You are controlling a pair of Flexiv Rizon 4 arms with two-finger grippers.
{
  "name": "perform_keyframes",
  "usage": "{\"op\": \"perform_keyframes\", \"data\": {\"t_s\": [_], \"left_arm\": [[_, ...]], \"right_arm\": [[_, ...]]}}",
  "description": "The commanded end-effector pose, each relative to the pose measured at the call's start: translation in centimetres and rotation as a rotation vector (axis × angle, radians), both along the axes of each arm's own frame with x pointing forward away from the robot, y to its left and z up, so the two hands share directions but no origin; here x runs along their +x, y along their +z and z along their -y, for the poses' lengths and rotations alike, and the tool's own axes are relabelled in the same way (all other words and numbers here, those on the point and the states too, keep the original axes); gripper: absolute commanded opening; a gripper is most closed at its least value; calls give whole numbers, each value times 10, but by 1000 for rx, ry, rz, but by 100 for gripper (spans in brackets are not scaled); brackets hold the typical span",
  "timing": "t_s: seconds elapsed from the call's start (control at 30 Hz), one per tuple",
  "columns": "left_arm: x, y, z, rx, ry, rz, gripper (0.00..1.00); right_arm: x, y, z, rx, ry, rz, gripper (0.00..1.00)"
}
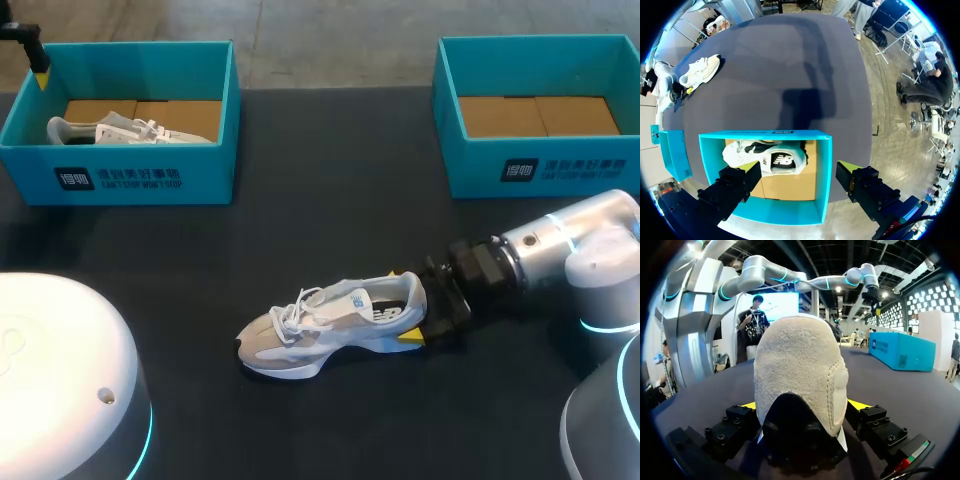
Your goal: Take the shoe out of the shoebox, open the shoe tongue, remove and reinsert the insole, then place the shoe into the shoebox
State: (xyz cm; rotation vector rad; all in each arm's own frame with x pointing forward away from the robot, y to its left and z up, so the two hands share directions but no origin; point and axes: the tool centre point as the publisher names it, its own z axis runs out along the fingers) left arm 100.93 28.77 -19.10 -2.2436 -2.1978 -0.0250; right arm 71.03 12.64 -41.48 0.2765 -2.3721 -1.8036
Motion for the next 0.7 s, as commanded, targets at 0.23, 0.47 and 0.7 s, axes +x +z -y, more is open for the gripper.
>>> {"op": "perform_keyframes", "data": {"t_s": [0.23,0.47,0.7], "left_arm": [[0,1,0,3,-1,0,100],[0,1,0,3,-1,0,100],[0,1,0,3,-1,0,100]], "right_arm": [[-1,-3,-4,0,-5,1,100],[0,-2,-5,3,-7,6,100],[-2,2,-5,5,-11,18,33]]}}
